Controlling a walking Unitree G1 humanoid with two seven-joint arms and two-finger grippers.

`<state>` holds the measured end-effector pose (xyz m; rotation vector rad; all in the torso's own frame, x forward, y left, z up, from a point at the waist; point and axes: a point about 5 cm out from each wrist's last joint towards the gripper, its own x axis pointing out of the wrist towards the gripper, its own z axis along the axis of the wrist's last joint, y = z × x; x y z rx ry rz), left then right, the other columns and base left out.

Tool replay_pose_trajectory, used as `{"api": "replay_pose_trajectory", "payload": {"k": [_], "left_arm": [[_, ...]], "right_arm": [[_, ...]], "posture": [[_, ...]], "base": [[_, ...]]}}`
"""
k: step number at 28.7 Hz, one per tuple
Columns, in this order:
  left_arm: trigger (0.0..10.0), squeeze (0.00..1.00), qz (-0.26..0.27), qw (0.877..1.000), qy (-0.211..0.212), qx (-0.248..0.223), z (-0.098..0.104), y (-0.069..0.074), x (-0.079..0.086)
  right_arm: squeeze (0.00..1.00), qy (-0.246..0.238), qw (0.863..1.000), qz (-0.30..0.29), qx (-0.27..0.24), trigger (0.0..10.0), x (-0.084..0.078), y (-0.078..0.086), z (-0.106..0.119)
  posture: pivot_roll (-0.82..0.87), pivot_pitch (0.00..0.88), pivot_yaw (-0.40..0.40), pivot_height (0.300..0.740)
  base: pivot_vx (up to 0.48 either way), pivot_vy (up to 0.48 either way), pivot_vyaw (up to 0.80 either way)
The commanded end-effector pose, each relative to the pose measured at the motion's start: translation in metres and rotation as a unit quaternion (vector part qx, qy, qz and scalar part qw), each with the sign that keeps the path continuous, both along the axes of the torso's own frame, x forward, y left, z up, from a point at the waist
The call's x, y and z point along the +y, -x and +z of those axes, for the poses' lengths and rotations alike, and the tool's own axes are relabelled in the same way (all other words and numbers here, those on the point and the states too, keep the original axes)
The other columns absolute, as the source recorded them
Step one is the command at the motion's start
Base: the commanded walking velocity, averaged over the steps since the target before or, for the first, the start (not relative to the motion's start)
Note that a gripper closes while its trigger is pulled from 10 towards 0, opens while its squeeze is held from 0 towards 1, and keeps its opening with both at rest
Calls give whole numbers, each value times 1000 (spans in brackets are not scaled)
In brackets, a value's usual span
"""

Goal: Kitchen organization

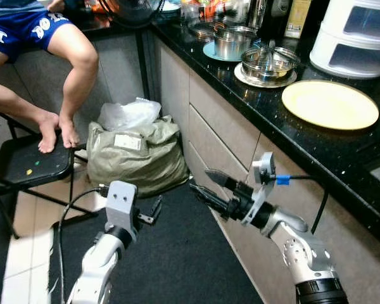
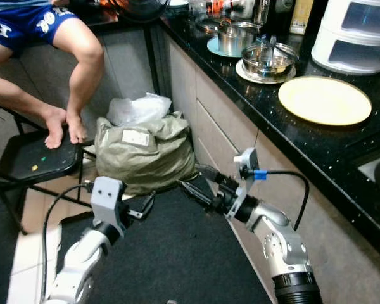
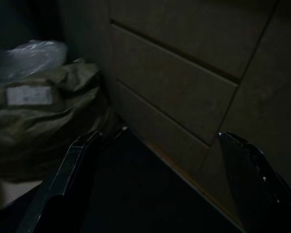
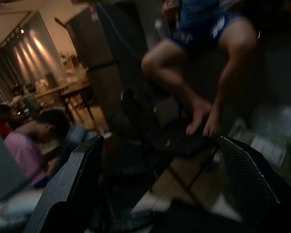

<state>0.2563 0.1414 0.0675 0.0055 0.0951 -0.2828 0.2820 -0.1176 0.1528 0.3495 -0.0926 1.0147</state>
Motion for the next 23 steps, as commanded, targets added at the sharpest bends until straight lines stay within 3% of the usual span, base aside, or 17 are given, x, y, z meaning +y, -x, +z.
{"api": "replay_pose_trajectory", "payload": {"k": [1, 3, 7, 10, 17, 23], "left_arm": [[10000, 0, -3, 1000, 5, -2, -1, 0, -1], [10000, 0, -3, 1000, 5, -2, -1, 0, -1], [10000, 0, -6, 1000, 9, -4, 0, 1, -3], [10000, 0, -7, 1000, 10, -4, 0, 1, -3], [10000, 0, -11, 1000, 11, -4, -1, 2, -4], [10000, 0, -18, 1000, 10, -3, -1, 2, -4]], "right_arm": [[0, 1, 1000, 4, -13, 10000, 11, -1, 9], [0, 1, 1000, 4, -13, 10000, 11, -1, 9], [0, -24, 998, 2, -52, 10000, 32, -2, 38], [0, -41, 997, 1, -66, 10000, 37, -2, 50], [0, -46, 995, -14, -85, 10000, 40, -3, 64], [0, -54, 991, -52, -114, 10000, 35, -8, 88]], "posture": [[78, 0, -28, 740], [78, 0, -28, 740], [78, 0, -29, 740], [78, 0, -29, 740], [77, 0, -27, 740], [73, 0, -22, 740]], "base": [[356, 0, 0], [356, 0, 0], [361, 0, 0], [365, 0, 0], [379, 0, 0], [390, 0, 0]]}}
